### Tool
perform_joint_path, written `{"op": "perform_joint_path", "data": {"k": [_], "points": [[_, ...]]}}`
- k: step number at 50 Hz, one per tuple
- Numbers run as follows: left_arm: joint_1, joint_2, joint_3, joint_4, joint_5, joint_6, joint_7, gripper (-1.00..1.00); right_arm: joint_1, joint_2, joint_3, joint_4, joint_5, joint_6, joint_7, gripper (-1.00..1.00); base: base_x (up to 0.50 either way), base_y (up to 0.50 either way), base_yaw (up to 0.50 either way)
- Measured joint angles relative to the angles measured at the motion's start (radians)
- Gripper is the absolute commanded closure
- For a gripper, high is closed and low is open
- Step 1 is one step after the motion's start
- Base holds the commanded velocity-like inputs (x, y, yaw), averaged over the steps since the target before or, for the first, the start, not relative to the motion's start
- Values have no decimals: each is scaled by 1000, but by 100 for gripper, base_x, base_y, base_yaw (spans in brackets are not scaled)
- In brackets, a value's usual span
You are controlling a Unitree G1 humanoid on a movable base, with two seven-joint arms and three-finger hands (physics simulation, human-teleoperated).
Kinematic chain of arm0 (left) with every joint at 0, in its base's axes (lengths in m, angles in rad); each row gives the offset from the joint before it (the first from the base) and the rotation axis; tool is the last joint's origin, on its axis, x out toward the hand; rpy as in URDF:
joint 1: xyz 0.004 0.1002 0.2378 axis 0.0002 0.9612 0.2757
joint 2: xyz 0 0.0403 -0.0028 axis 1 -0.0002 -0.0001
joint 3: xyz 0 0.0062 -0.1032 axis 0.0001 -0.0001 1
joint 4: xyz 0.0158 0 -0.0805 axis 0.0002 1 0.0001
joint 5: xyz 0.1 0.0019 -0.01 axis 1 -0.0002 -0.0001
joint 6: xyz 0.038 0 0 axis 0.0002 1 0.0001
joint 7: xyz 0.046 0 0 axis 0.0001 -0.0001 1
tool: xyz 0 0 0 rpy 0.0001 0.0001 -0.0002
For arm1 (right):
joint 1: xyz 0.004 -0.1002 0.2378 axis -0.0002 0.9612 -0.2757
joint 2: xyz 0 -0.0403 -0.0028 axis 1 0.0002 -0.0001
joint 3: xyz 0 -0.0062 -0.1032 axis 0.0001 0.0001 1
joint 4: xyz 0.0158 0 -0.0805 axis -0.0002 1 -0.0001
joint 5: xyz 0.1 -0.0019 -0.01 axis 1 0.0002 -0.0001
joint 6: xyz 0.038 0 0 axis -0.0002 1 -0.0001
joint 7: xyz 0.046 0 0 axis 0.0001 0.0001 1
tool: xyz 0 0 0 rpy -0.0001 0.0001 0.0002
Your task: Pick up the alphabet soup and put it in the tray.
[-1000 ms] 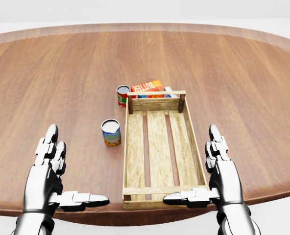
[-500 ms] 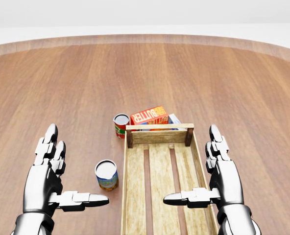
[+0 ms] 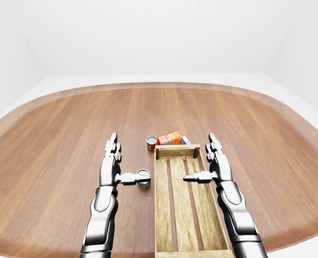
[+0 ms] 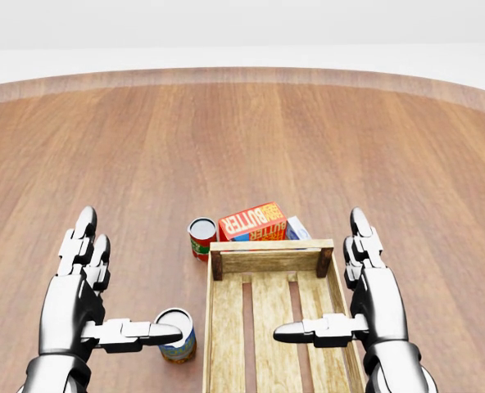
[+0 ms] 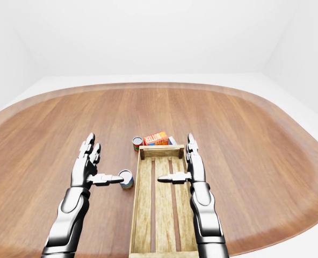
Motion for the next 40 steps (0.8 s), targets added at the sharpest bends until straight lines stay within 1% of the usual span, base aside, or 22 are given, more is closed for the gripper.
{"op": "perform_joint_path", "data": {"k": [12,15,24,30,33,37,40], "points": [[1,0,0,6,1,-5,1,-100,0,0,1,5,1,-2,3,-100,50,0,0],[0,0,0,8,2,-6,1,-100,0,0,1,7,0,-8,2,-100,50,0,0],[-17,2,4,35,5,-7,13,-100,2,2,-4,8,7,-32,-10,-100,0,0,0],[-37,10,8,62,34,4,38,-100,3,1,-5,11,9,-42,-14,-100,0,0,0],[-48,14,10,78,65,5,61,-100,4,1,-6,12,9,-46,-15,-100,0,0,0],[-62,23,11,104,131,-5,109,-100,4,1,-6,13,10,-49,-17,-100,0,0,0],[-71,29,14,117,178,-4,140,-100,3,1,-7,15,11,-50,-18,-100,0,0,0]]}}
